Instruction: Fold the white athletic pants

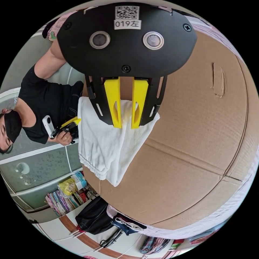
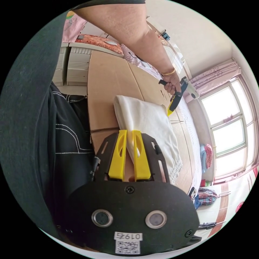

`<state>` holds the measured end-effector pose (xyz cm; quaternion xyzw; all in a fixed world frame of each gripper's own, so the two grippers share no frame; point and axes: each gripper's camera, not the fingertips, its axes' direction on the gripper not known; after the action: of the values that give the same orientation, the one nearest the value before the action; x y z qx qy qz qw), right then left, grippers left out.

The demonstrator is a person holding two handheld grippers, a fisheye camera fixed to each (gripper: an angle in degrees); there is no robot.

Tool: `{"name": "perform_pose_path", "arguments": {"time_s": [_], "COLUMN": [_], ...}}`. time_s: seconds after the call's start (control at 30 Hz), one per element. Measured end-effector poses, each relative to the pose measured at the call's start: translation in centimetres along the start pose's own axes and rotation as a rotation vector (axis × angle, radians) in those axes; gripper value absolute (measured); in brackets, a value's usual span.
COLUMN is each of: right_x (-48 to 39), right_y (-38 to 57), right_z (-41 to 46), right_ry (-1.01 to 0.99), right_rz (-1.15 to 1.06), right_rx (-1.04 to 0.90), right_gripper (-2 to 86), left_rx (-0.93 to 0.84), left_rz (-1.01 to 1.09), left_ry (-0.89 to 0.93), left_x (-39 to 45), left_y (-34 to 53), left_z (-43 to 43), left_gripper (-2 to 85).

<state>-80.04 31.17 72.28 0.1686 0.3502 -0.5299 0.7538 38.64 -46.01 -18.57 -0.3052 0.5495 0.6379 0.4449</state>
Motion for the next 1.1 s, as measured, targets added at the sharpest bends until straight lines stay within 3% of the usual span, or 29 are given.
{"name": "perform_pose_path", "arguments": {"time_s": [0.33,0.57,0.8,0.93,1.03,1.1], "right_x": [0.8,3.5,6.3,12.9,19.8,24.0], "right_y": [-0.2,0.6,2.4,6.7,10.5,11.7], "right_z": [-1.3,-1.8,-3.4,-6.7,-7.7,-6.9], "right_ry": [-0.018,-0.094,-0.118,-0.174,-0.187,-0.206], "right_rz": [-0.019,0.011,0.053,0.248,0.483,0.575], "right_rx": [0.043,0.035,0.067,0.161,0.221,0.188], "right_gripper": [6.1,1.3,4.5,5.3,1.1,-0.3], "left_rx": [-0.005,0.008,0.019,0.192,0.391,0.424], "left_rz": [0.002,0.005,-0.016,-0.044,0.088,0.176], "left_ry": [0.012,-0.01,-0.027,-0.048,0.017,0.003], "left_x": [0.4,1.1,2.7,4.5,9.1,13.0], "left_y": [4.6,7.2,9.8,13.9,16.1,16.5], "left_z": [2.0,3.5,6.1,4.8,4.4,6.1], "left_gripper": [1.8,1.3,0.9,0.9,1.0,1.2]}}
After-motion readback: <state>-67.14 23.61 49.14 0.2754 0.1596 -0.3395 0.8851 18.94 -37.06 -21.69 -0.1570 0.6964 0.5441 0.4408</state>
